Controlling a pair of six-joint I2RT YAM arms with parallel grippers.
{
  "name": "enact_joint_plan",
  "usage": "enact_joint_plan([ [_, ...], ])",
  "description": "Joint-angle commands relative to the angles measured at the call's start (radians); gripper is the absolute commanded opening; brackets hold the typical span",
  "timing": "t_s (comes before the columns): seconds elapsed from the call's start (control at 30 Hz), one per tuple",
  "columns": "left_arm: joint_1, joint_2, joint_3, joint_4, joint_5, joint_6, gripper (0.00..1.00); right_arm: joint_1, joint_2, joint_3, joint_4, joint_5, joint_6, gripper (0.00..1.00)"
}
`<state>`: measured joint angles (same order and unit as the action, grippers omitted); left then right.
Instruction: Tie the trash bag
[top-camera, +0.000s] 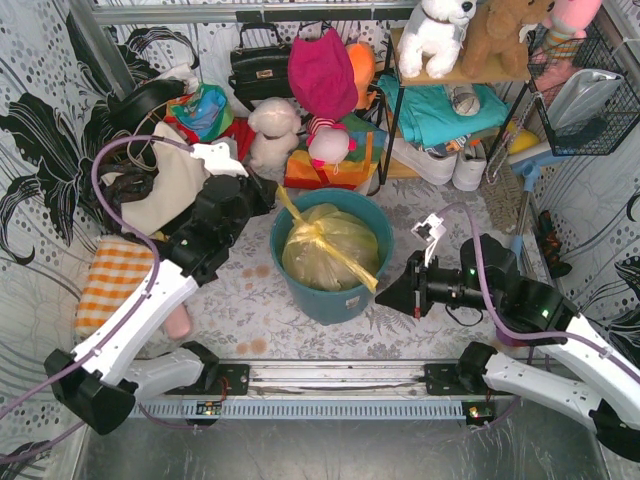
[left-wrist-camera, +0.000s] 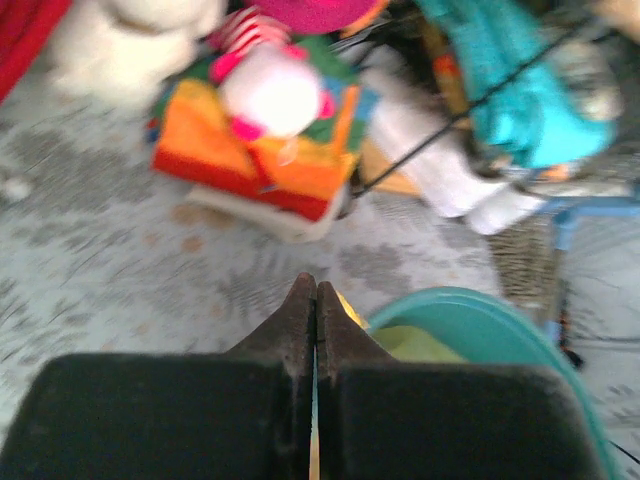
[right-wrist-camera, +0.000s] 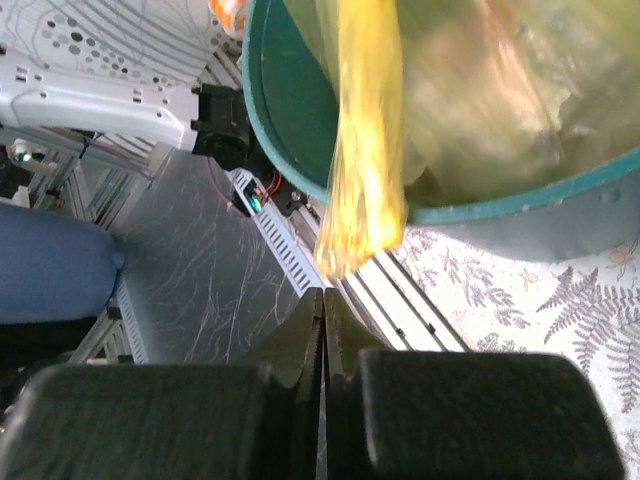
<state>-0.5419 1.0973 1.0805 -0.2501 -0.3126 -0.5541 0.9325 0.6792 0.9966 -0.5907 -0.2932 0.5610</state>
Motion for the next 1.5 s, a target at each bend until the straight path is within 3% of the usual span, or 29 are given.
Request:
enact_joint_plan([
  [0.0, 0.001, -0.095, 0.003, 0.253, 0.268, 0.058, 0.0, 0.005, 0.035, 0.054, 0.128, 0.047, -0.003, 0.0],
  [0.17, 0.001, -0.145, -0.025, 0.382, 0.473, 0.034, 0.0, 0.005, 0.138, 0.142, 0.279, 0.164, -0.072, 0.38],
  [0.23, 0.001, -0.15, -0.031, 0.401, 0.514, 0.028, 0.0, 0.005, 0.174, 0.164, 0.353, 0.205, -0.109, 0.46],
  [0.4, 0.002, -0.156, -0.047, 0.44, 0.615, 0.025, 0.0, 0.004, 0.273, 0.19, 0.53, 0.317, -0.189, 0.57],
  [0.7, 0.0, -0.195, -0.074, 0.487, 0.66, 0.025, 0.0, 0.005, 0.49, 0.271, 0.643, 0.268, -0.325, 0.61],
  [0.93, 0.0, -0.201, -0.072, 0.47, 0.658, 0.032, 0.0, 0.005, 0.536, 0.251, 0.76, 0.296, -0.329, 0.43],
  [1.27, 0.002, -0.192, -0.062, 0.458, 0.668, 0.031, 0.0, 0.005, 0.547, 0.225, 0.886, 0.3, -0.311, 0.38],
  [1.33, 0.001, -0.193, -0.062, 0.451, 0.669, 0.032, 0.0, 0.005, 0.56, 0.237, 0.876, 0.328, -0.311, 0.3],
  [1.47, 0.0, -0.203, -0.063, 0.43, 0.657, 0.042, 0.0, 0.005, 0.565, 0.245, 0.846, 0.408, -0.321, 0.0],
])
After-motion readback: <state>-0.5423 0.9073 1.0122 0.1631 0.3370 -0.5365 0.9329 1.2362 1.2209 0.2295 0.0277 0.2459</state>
